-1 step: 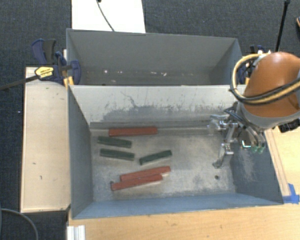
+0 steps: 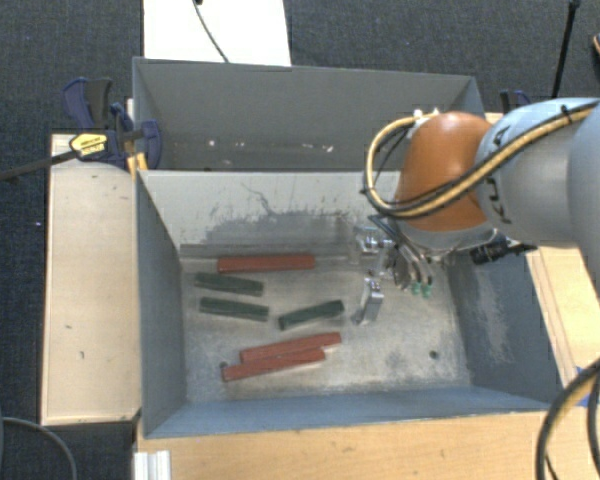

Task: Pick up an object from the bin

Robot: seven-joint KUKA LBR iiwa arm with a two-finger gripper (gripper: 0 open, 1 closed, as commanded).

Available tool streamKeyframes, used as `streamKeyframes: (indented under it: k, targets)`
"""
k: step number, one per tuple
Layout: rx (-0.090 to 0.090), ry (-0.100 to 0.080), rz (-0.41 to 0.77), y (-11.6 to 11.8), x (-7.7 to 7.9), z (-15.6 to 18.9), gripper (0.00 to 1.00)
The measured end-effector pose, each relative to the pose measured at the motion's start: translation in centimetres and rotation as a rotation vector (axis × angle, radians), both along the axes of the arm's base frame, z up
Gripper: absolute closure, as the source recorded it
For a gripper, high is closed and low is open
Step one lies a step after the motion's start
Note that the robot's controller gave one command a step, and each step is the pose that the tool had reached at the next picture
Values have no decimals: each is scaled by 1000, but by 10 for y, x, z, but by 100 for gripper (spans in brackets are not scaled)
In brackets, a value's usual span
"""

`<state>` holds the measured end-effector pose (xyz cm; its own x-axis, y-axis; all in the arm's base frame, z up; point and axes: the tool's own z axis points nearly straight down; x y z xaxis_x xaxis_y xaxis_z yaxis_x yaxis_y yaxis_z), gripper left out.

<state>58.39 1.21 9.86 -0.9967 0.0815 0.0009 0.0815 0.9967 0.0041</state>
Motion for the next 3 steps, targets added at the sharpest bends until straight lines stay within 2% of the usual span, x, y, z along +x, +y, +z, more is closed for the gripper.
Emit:
streamKeyframes:
  k: [1,2,3]
  targets:
    - [-3,1,-82,54,-32,-29,0]
    - [-3,-3,-82,51,-31,-28,100]
    - [-3,-12,-43,38,-28,116,100]
